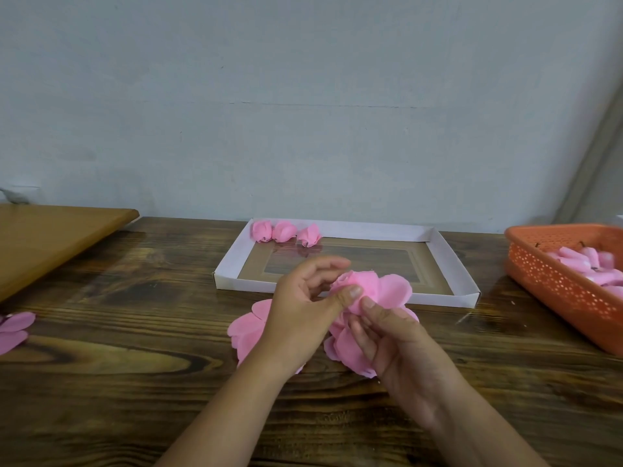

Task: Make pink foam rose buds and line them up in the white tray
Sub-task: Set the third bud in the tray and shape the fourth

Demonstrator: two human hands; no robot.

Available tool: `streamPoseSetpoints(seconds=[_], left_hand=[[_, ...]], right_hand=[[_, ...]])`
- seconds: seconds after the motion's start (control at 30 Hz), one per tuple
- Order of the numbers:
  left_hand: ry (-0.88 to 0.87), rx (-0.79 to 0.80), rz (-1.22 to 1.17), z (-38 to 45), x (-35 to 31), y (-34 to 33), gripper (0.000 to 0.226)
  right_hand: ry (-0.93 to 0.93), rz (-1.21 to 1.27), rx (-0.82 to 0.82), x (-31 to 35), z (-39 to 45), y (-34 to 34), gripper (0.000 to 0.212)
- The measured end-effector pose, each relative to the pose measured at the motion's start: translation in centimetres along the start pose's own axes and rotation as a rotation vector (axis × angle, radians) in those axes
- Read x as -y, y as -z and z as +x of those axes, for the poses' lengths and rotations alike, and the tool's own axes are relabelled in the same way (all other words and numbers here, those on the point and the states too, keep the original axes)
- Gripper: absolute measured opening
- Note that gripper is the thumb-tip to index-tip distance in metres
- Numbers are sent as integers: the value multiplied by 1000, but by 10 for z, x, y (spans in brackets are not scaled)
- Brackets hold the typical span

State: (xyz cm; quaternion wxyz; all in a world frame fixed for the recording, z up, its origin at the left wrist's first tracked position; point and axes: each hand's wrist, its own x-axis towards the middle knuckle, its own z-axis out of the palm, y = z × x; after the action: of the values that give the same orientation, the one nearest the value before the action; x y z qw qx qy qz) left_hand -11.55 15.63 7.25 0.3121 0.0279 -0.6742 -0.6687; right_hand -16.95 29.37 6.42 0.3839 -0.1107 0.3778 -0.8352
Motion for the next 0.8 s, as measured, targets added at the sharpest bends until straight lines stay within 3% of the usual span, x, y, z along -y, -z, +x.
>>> streamPoseSetpoints(seconds=[0.37, 0.6, 0.8], left_hand=[[28, -67, -31, 1, 0, 0, 30], [48, -16, -40, 0, -3, -1, 31], [13, -10, -77, 1, -4, 1, 17]], right_hand=[[9, -48, 35, 2, 0, 3, 15], [-16, -51, 0, -1, 3, 6, 31], [-49, 114, 29, 7, 0, 5, 15]])
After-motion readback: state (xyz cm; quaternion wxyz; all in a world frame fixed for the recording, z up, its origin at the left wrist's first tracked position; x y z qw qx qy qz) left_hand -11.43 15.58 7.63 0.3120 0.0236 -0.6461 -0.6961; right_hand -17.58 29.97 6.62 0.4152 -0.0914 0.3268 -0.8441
